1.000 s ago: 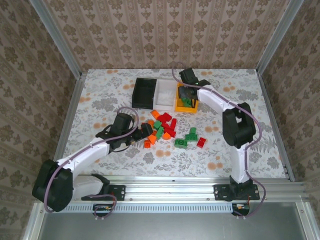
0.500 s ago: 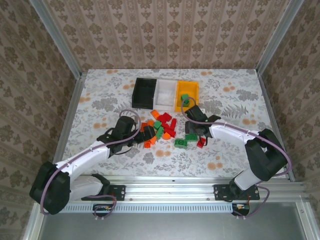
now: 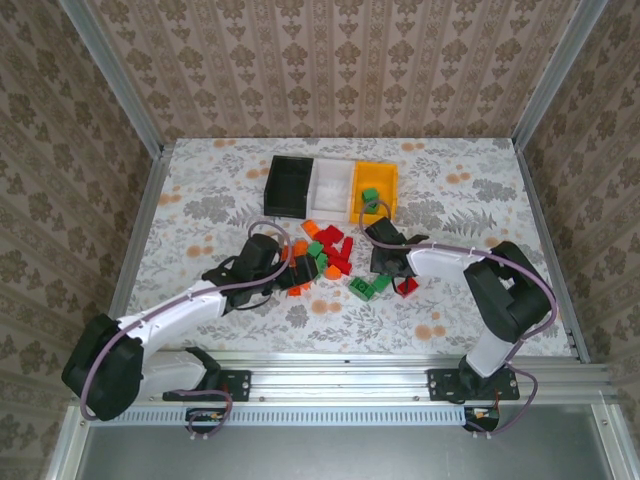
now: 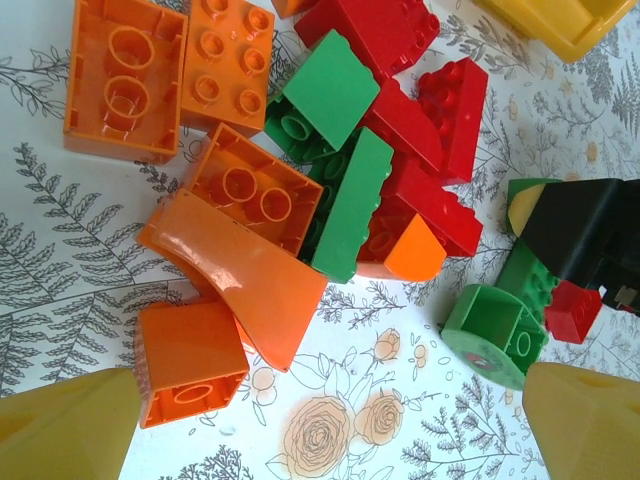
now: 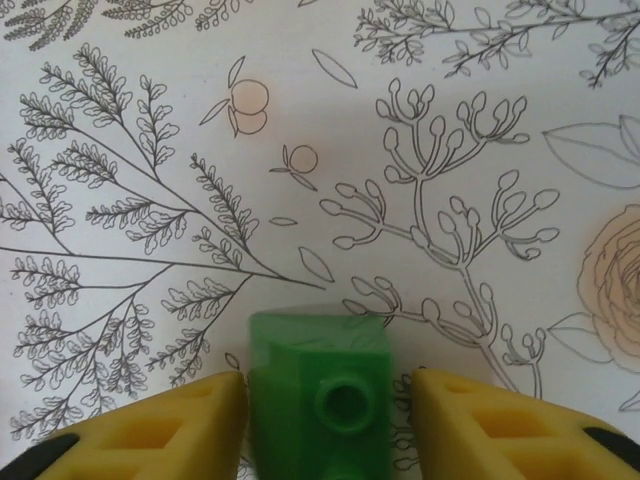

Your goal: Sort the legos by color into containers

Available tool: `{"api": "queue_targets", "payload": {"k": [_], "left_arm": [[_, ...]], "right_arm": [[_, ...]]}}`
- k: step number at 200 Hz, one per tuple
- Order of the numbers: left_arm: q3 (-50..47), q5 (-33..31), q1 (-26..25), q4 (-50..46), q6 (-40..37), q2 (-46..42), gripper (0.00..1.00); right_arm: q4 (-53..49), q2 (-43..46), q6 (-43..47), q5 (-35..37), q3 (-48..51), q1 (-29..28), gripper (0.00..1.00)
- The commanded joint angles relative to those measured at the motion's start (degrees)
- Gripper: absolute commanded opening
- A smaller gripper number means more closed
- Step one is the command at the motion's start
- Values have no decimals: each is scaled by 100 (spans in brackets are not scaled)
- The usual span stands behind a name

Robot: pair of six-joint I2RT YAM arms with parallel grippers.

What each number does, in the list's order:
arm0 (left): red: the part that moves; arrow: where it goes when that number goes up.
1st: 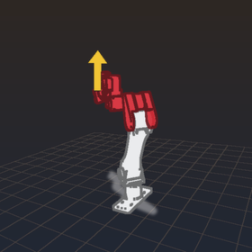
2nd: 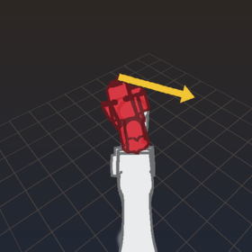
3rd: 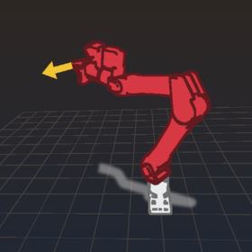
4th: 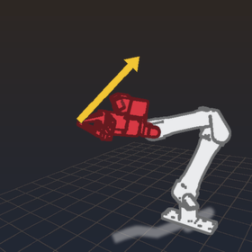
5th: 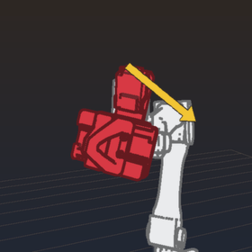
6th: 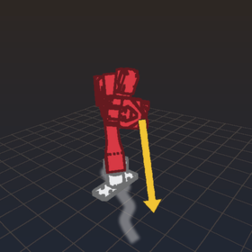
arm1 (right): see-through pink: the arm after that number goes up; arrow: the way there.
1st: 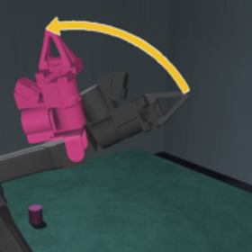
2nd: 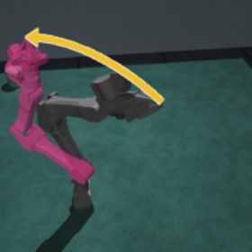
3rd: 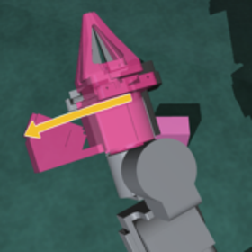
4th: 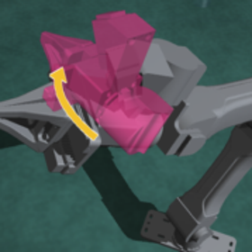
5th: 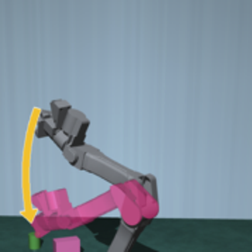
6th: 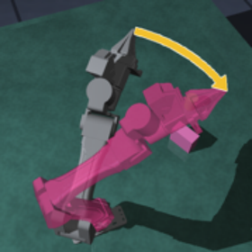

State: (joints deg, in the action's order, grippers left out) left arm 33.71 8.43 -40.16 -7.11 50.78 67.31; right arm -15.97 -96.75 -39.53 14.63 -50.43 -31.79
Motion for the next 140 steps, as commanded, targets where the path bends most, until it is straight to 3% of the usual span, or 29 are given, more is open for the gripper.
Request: {"api": "queue_targets", "payload": {"k": [1, 49, 104, 140], "left_arm": [[-54, -161, -48, -44, 54, -157, 100], [-5, -157, -53, 2, 37, -6, 100], [30, -87, -61, 129, 74, 175, 100], [103, -70, -62, 152, 46, 279, 100]], "right_arm": [[156, -177, -73, -88, -177, -19, 41], [118, -188, 122, 293, -247, -42, 31], [-96, 190, 585, 633, -560, -222, 31], [-307, 135, 1149, 939, -1349, -124, 31]]}}
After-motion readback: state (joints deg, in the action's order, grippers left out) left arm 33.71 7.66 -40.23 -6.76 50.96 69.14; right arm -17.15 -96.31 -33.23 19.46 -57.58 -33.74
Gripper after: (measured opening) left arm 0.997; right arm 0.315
